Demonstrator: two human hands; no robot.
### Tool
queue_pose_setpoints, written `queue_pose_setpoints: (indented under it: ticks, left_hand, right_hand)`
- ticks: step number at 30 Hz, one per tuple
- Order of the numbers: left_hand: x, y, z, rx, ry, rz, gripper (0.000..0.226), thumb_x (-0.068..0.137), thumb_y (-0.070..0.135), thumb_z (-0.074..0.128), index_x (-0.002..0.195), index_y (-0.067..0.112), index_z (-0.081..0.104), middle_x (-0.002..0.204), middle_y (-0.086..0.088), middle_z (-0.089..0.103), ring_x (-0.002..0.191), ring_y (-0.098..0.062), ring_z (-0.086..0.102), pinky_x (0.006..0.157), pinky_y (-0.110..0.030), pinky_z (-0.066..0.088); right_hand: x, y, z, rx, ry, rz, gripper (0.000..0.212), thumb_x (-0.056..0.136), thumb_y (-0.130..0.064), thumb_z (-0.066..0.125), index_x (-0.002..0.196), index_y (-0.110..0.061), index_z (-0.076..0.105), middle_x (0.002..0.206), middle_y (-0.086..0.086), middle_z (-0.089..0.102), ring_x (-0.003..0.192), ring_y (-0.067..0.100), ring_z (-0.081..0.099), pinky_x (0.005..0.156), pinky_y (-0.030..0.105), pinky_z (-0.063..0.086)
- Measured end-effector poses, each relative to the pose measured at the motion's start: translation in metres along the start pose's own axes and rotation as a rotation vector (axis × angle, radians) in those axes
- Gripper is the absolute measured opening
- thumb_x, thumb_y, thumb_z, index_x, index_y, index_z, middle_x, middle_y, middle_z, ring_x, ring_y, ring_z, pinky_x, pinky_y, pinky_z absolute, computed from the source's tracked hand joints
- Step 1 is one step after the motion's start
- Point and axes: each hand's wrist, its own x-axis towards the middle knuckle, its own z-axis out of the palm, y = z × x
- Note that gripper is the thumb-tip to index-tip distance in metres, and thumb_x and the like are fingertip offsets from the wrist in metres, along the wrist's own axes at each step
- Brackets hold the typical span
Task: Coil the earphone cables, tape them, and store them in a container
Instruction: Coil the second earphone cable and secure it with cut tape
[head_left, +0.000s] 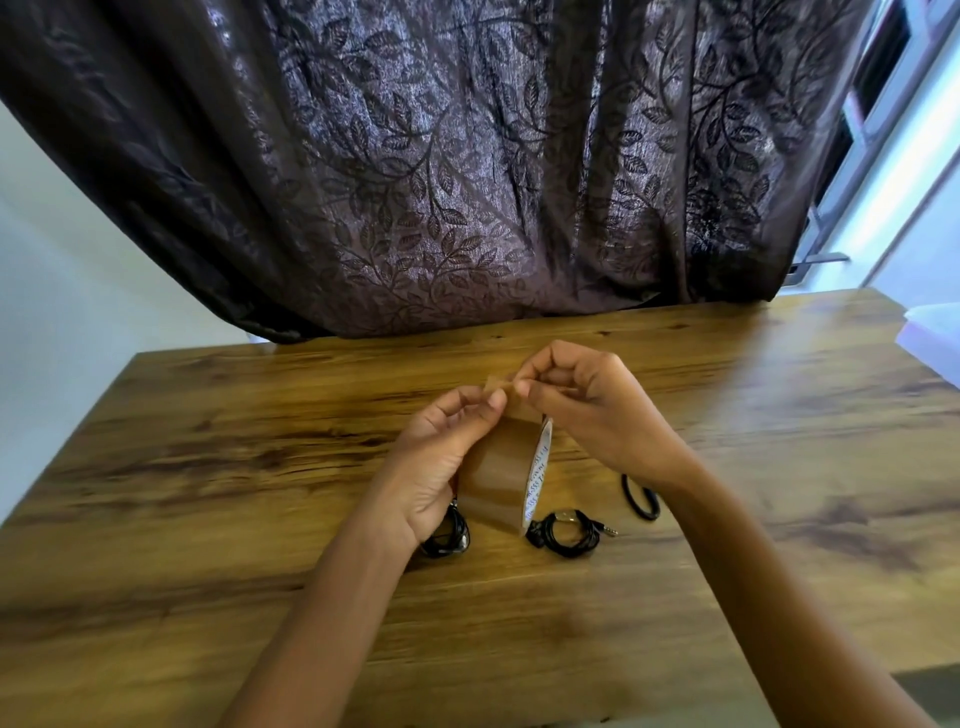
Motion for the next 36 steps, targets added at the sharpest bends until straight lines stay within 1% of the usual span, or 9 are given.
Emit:
queue_pose_setpoints:
  ticks: [5,7,11,13,19,22,26,32,36]
  left_hand:
    - [-0.001,0.000,0.009,0.008,0.060,0.114,0.006,0.080,0.020,0.064,0.084,0.021,0.069,0.084,0.005,0.071,0.075,-0.005,0.065,0.063,-0.020,0.054]
    - [-0.001,0.002,0.012,0.034,0.090,0.165,0.011,0.083,0.019,0.063,0.077,0.025,0.070,0.084,0.006,0.072,0.076,-0.004,0.065,0.063,-0.019,0.053]
    - [0.000,0.001,0.015,0.102,0.235,0.200,0.013,0.086,0.026,0.061,0.074,0.026,0.065,0.072,0.011,0.069,0.067,-0.001,0.062,0.058,-0.018,0.050]
    - [-0.001,-0.002,0.015,0.120,0.290,0.199,0.013,0.087,0.027,0.060,0.074,0.026,0.064,0.070,0.012,0.067,0.071,-0.004,0.061,0.063,-0.023,0.048]
    - [-0.002,0.000,0.011,0.156,0.320,0.180,0.013,0.089,0.026,0.057,0.076,0.026,0.062,0.062,0.016,0.064,0.065,-0.001,0.057,0.058,-0.025,0.045]
    - [-0.002,0.001,0.009,0.176,0.310,0.153,0.013,0.090,0.028,0.054,0.079,0.026,0.061,0.066,0.015,0.064,0.057,0.003,0.058,0.047,-0.018,0.045]
    - [-0.001,-0.001,0.009,0.166,0.320,0.127,0.015,0.091,0.027,0.053,0.078,0.027,0.060,0.078,0.008,0.064,0.073,-0.009,0.055,0.060,-0.027,0.045]
    - [0.000,-0.002,0.008,0.160,0.325,0.126,0.017,0.091,0.025,0.053,0.076,0.026,0.060,0.082,0.006,0.064,0.080,-0.013,0.055,0.069,-0.033,0.045]
    - [0.001,0.000,0.008,0.167,0.341,0.121,0.018,0.091,0.025,0.053,0.075,0.026,0.060,0.077,0.007,0.065,0.076,-0.011,0.056,0.064,-0.031,0.045]
  right_hand:
    - [0.002,0.002,0.002,0.133,0.049,0.028,0.010,0.088,-0.005,0.058,0.085,-0.013,0.062,0.098,-0.002,0.072,0.094,0.011,0.067,0.081,0.023,0.052]
    - [0.000,0.001,0.001,0.191,0.040,0.049,0.007,0.089,-0.008,0.056,0.089,-0.010,0.063,0.097,0.000,0.071,0.092,0.012,0.067,0.079,0.023,0.052]
    - [-0.006,0.002,-0.007,0.373,-0.053,0.138,0.040,0.087,-0.033,0.050,0.106,0.000,0.061,0.109,0.015,0.067,0.102,0.026,0.063,0.091,0.034,0.051]
    - [-0.010,0.008,-0.013,0.374,0.031,0.212,0.042,0.084,-0.034,0.053,0.107,-0.001,0.061,0.107,0.012,0.068,0.101,0.023,0.064,0.092,0.032,0.051]
    - [-0.032,0.093,-0.037,-0.143,0.330,0.585,0.020,0.088,-0.025,0.060,0.101,-0.009,0.061,0.100,0.007,0.067,0.097,0.024,0.062,0.076,0.027,0.047]
    - [-0.050,0.133,-0.043,-0.525,0.311,0.781,0.027,0.090,-0.024,0.059,0.108,-0.004,0.057,0.106,0.015,0.063,0.095,0.027,0.057,0.072,0.028,0.041]
    - [-0.070,0.159,-0.040,-0.756,0.237,0.773,0.033,0.090,-0.030,0.057,0.106,-0.002,0.053,0.106,0.018,0.058,0.093,0.030,0.052,0.068,0.030,0.037]
    - [-0.071,0.166,-0.034,-1.052,0.225,0.658,0.032,0.093,-0.030,0.051,0.111,-0.004,0.055,0.111,0.014,0.061,0.104,0.030,0.056,0.087,0.036,0.042]
    - [-0.058,0.164,-0.042,-1.052,0.131,0.733,0.025,0.092,-0.028,0.053,0.098,-0.004,0.057,0.099,0.014,0.063,0.088,0.030,0.060,0.073,0.035,0.046]
